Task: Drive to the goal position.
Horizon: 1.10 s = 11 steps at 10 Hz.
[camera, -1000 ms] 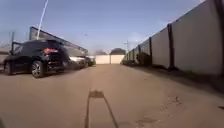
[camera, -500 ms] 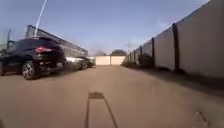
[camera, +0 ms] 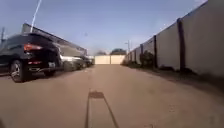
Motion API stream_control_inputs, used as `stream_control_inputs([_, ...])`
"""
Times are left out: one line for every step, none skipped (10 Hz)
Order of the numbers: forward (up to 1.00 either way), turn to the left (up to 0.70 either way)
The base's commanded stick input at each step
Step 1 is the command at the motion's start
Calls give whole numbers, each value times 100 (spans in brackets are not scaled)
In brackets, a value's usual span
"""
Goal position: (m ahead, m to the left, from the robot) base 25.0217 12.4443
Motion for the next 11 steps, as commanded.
stream_control_inputs([100,0])
stream_control_inputs([100,0])
stream_control_inputs([100,0])
stream_control_inputs([100,0])
stream_control_inputs([100,0])
stream_control_inputs([100,0])
stream_control_inputs([100,0])
stream_control_inputs([100,0])
stream_control_inputs([100,0])
stream_control_inputs([100,0])
stream_control_inputs([100,0])
